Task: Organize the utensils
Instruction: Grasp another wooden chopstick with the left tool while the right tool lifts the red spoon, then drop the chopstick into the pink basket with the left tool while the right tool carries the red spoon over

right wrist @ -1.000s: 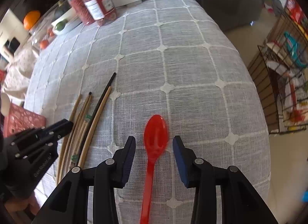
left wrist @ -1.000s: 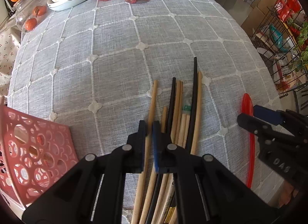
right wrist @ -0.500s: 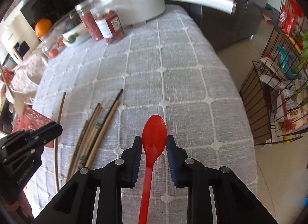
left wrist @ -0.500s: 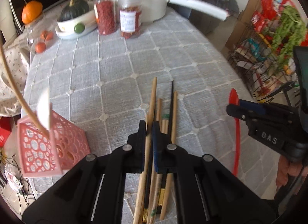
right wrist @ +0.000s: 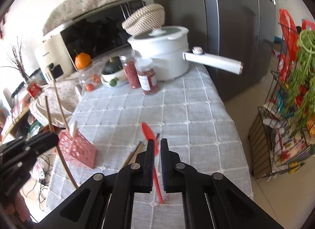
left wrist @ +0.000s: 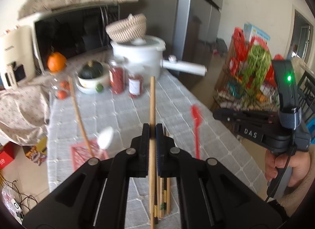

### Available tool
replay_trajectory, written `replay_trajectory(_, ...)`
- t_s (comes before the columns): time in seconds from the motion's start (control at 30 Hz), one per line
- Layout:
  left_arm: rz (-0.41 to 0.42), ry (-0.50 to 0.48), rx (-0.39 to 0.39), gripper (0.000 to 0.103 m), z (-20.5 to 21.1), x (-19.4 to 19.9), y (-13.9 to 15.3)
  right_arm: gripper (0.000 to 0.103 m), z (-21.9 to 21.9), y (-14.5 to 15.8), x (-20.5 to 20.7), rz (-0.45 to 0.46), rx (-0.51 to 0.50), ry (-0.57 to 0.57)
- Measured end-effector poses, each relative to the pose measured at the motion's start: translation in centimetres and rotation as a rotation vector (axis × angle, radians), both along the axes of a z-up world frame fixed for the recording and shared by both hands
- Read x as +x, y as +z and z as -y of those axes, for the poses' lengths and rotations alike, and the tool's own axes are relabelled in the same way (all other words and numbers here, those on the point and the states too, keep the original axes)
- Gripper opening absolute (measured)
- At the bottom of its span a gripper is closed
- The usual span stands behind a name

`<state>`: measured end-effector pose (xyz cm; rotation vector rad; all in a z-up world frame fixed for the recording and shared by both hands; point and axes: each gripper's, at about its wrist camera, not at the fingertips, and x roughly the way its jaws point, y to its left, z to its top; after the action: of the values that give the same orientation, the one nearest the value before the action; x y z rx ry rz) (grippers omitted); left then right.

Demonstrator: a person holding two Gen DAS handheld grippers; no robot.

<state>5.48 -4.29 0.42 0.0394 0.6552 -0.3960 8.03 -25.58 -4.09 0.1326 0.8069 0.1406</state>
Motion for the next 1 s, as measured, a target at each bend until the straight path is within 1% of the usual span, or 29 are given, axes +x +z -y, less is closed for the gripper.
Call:
replay_trajectory(0.1, 0.059, 0.041, -0.037, 0.007, -1.8, -0.7, 1.5, 0.007, -0.8, 1.1, -0.2, 0.037, 0.007, 0.02)
replay_trajectory(0.17, 0.058, 0.049, -0.063, 0.007, -2.7, -0.8, 2.0, 0.007, -1.4, 0.9, 0.1, 0.018, -0.013, 0.024)
replay_trajectory(0.23, 0.043, 0.045, -0.084, 0.007, -3.1, -0.8, 2.1, 0.007, -1.7, -0.1, 0.9, -0.022, -0.008, 0.035)
replay_trajectory(0.3, 0.021, 0.031, -0.093, 0.007, -3.2, -0.8, 1.9, 0.012, -2.1, -1.3, 1.8, -0.074, -0.01, 0.041)
replay_trajectory(0.37, 0.013, 0.029, -0.087, 0.007, -3.4, -1.1, 1.7, 0.025, -2.6, -2.7, 2.7, -0.124, -0.01, 0.055)
replay_trajectory(0.43, 0.011, 0.03, -0.086, 0.007, -3.7, -1.1, 1.7, 0.032, -3.2, -4.3, 3.7, -0.156, -0.029, 0.078)
replay_trajectory(0.53, 0.019, 0.041, -0.094, 0.007, -4.6, -1.5, 2.1, 0.032, -4.7, -6.2, 5.8, -0.2, -0.08, 0.105)
replay_trajectory(0.63, 0.029, 0.05, -0.1, 0.007, -5.6, -1.7, 2.4, 0.032, -5.8, -8.3, 8.2, -0.257, -0.097, 0.125)
replay_trajectory(0.7, 0.037, 0.062, -0.107, 0.007, -6.4, -1.9, 2.6, 0.032, -6.3, -9.4, 9.8, -0.273, -0.125, 0.13)
replay_trajectory(0.83, 0.053, 0.09, -0.128, 0.007, -8.1, -1.9, 3.2, 0.032, -7.0, -11.4, 12.8, -0.31, -0.148, 0.141)
replay_trajectory(0.9, 0.063, 0.105, -0.136, 0.007, -8.7, -1.8, 3.3, 0.032, -7.2, -12.5, 13.9, -0.329, -0.183, 0.138)
replay_trajectory(1.0, 0.069, 0.118, -0.144, 0.007, -9.3, -1.7, 3.4, 0.03, -7.5, -14.0, 15.2, -0.361, -0.203, 0.144)
